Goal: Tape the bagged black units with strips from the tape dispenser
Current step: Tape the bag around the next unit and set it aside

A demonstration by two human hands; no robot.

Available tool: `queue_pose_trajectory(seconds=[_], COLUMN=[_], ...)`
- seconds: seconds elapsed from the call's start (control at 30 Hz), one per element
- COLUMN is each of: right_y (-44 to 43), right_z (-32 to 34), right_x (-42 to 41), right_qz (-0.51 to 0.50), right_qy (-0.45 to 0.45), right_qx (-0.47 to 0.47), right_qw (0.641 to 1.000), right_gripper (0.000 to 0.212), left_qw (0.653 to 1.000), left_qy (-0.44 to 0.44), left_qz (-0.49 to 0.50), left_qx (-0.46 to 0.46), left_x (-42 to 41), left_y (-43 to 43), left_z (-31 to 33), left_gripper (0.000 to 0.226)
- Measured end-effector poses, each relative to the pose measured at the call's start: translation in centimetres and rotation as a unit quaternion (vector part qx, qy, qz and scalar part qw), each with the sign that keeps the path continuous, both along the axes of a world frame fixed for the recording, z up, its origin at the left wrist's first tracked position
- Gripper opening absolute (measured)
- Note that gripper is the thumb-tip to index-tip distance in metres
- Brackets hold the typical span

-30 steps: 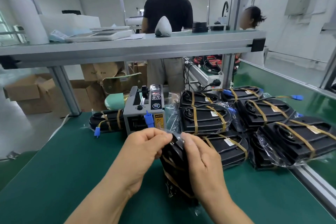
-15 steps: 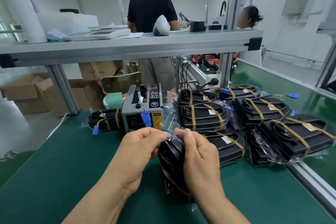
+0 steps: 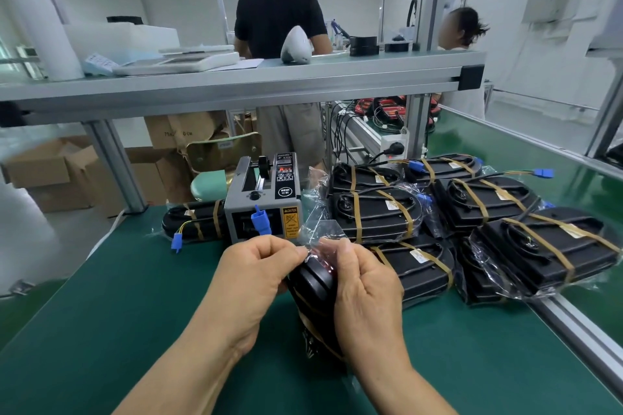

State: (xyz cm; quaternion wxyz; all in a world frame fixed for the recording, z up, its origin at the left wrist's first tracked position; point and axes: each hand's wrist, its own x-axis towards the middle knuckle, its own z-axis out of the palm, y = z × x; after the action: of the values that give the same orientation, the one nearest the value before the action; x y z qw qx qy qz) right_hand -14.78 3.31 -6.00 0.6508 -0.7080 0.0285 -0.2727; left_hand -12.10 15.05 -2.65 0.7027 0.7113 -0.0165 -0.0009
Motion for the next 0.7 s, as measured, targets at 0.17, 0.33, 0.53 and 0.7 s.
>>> queue_pose_trajectory(seconds=[0.17, 0.33, 0.53, 0.7], right_y=[0.07, 0.01, -0.01, 0.05], right_z=[-0.09, -0.26, -0.45, -0.55], right_x=[0.0, 0.09, 0.16, 0.15], right_qz=[-0.003, 0.003, 0.01, 0.014], right_qy=[-0.001, 0.008, 0.011, 0.015], right_qx=[-0.005, 0.003, 0.006, 0.016], right_qw=[1.0, 1.0, 1.0, 1.0], right_gripper=[0.038, 0.036, 0.034, 0.033], left_qw=[1.0, 1.0, 0.999, 0.997], left_qy=[-0.005, -0.012, -0.022, -0.044], left_qz=[-0.001, 0.011, 0.021, 0.03], left_qx=[-0.006, 0.0, 0.009, 0.051], left_x=[-0.04, -0.2, -0.4, -0.44], left_y=[0.12, -0.1, -0.06, -0.01], left_z=[-0.21, -0.21, -0.3, -0.45], left_gripper=[0.018, 0.02, 0.014, 0.012])
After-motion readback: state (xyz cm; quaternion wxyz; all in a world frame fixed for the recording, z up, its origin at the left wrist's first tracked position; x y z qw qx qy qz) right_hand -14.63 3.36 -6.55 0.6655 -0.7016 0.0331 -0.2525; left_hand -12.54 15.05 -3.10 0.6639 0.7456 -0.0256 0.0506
